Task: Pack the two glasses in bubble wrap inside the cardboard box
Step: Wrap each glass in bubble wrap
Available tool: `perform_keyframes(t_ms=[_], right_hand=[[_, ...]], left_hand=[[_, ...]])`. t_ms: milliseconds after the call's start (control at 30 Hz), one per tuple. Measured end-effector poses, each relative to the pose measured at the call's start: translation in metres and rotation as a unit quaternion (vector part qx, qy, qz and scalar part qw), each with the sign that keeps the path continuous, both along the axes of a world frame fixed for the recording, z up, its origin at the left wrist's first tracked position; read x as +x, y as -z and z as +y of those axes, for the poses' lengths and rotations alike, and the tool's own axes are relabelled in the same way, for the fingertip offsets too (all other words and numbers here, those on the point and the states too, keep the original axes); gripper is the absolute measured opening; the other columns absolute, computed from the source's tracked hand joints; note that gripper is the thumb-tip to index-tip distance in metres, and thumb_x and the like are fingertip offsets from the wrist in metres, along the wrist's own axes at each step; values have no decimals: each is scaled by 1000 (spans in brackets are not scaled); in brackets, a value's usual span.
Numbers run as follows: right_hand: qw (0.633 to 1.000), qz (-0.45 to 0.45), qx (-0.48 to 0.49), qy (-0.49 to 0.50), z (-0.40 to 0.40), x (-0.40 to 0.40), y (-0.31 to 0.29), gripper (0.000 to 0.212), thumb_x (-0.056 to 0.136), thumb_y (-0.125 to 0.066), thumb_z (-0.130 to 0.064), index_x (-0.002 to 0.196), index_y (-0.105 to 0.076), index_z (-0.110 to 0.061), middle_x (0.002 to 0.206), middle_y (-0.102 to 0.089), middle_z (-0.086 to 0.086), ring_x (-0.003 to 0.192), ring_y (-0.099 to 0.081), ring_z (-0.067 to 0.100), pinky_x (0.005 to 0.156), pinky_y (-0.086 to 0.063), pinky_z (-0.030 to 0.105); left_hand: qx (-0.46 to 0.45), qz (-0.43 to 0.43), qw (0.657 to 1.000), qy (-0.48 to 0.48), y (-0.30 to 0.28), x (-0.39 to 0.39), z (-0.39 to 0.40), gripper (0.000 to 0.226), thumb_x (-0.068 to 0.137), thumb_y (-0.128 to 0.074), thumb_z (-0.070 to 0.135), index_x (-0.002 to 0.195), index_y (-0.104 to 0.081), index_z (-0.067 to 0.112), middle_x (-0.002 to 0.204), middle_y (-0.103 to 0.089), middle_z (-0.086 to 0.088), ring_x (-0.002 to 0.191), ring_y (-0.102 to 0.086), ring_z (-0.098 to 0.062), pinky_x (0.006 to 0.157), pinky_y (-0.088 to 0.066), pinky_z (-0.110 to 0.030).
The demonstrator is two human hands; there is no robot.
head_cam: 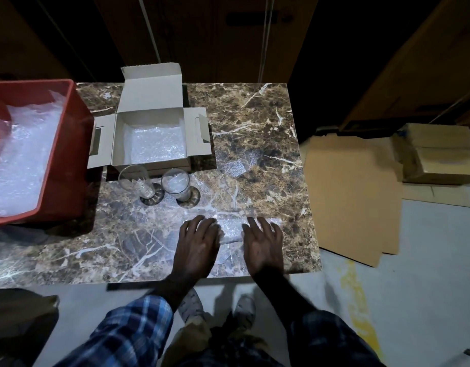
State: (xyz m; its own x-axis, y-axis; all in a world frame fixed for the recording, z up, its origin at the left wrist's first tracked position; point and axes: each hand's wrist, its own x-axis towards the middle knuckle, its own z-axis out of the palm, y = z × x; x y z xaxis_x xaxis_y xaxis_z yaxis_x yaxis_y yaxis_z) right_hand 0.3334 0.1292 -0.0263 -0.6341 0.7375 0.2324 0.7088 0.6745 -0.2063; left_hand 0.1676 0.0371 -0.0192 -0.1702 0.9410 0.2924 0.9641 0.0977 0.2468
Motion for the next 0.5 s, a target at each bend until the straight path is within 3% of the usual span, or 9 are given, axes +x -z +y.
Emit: perform_keyframes(t_ms=[100, 200, 267, 433, 500], right_hand=[[999, 38, -22, -28, 2, 6, -4, 33, 91, -56, -20, 119, -68, -10, 134, -63, 9, 128, -52, 30, 111, -31, 50], [990, 72, -40, -111, 1, 15, -3, 40, 80, -66, -28, 115, -70, -8, 140, -58, 11, 134, -49, 31, 116, -24, 52], [989, 54, -37, -134, 0, 19, 0, 42, 73, -70, -24, 112, -71, -8, 140, -59, 11, 132, -50, 32, 115, -27, 52], [991, 69, 3, -112, 6, 23, 4, 17, 78, -70, -10, 95, -73, -7, 112, -71, 9, 101, -62, 30, 97, -40, 44], [992, 86, -19, -92, 12, 23, 0, 4, 85, -66, -8, 87, -68, -11, 93, -69, 4, 83, -58, 25, 89, -40, 40]], left_hand=[[28, -17, 998, 58, -5, -5, 2, 30, 94, -65, 35, 109, -70, 9, 115, -66, -7, 111, -56, -31, 92, -40, -43], [13, -36, 992, 116, -6, -13, -2, 46, 86, -73, 49, 111, -70, 10, 114, -65, -5, 109, -55, -26, 90, -41, -42], [-14, -30, 990, 141, -1, -19, -7, 44, 86, -72, 46, 114, -69, 11, 116, -64, -5, 109, -55, -26, 91, -40, -41], [-15, -29, 988, 153, 6, -25, -7, 19, 95, -59, 24, 103, -69, 10, 106, -68, -4, 97, -60, -26, 82, -45, -39], [-26, -59, 988, 138, 1, -27, -4, 25, 100, -49, 26, 94, -68, 11, 93, -67, -3, 85, -60, -27, 75, -44, -39]])
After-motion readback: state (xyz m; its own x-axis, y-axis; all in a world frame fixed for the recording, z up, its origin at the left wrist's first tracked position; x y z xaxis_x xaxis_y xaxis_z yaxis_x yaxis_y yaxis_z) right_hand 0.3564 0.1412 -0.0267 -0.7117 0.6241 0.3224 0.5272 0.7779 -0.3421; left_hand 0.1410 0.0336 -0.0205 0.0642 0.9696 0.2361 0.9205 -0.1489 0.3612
